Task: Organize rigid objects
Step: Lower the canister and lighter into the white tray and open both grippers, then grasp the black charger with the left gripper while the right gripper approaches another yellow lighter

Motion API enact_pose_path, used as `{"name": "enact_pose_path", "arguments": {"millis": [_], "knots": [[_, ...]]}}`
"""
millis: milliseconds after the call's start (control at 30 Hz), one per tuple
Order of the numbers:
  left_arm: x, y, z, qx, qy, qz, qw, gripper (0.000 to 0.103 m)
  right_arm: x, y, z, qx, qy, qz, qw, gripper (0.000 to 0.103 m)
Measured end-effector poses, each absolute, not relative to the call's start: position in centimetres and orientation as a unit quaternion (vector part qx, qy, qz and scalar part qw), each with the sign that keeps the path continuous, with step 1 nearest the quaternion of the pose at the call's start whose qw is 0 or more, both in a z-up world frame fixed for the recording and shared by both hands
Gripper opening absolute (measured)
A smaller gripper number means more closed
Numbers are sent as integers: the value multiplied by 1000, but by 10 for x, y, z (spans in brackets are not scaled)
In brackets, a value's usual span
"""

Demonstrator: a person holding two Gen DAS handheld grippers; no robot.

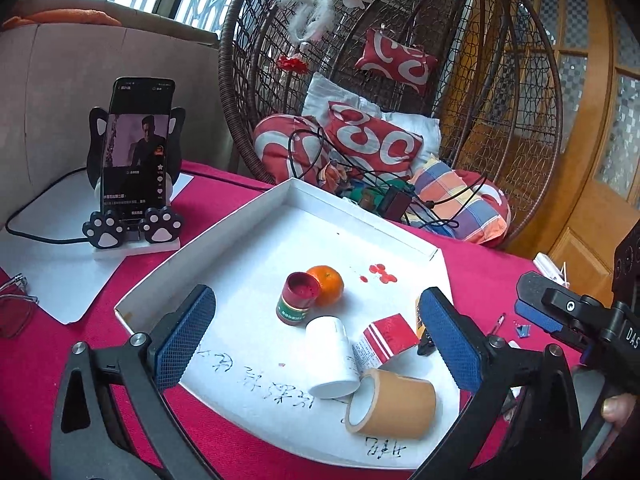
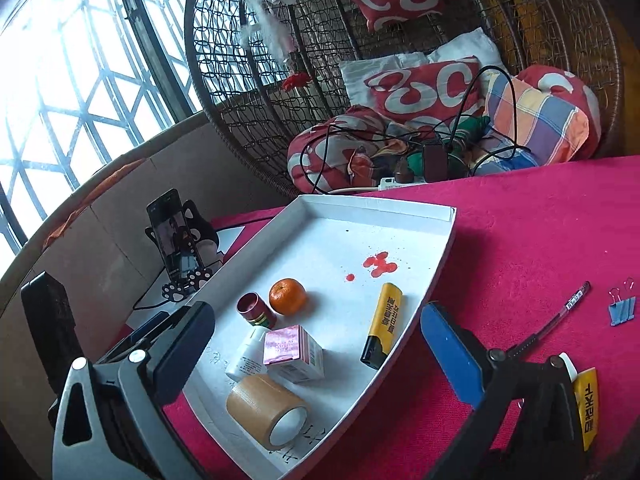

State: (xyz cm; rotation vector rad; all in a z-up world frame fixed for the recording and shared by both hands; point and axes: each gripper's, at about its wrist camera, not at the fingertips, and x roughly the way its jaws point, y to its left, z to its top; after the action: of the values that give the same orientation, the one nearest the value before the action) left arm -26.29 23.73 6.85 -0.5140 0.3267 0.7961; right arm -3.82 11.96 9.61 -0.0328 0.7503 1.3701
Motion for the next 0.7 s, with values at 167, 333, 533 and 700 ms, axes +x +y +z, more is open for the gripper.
{"name": "enact_pose_path", "arguments": {"millis": [167,333,533,700], "knots": [[-251,206,81,-210,157,350,899,103,-16,76,111,36,307,596,741,103],[-222,169,84,-181,180,290,923,103,14,27,125,77,270,553,784,103],[-173,123,69,-141,251,204,936,103,52,-24,113,106,271,495,819,103],[-133,96,45,-117,332,143,925,103,81,-50,83,139,312,456,822,103]]}}
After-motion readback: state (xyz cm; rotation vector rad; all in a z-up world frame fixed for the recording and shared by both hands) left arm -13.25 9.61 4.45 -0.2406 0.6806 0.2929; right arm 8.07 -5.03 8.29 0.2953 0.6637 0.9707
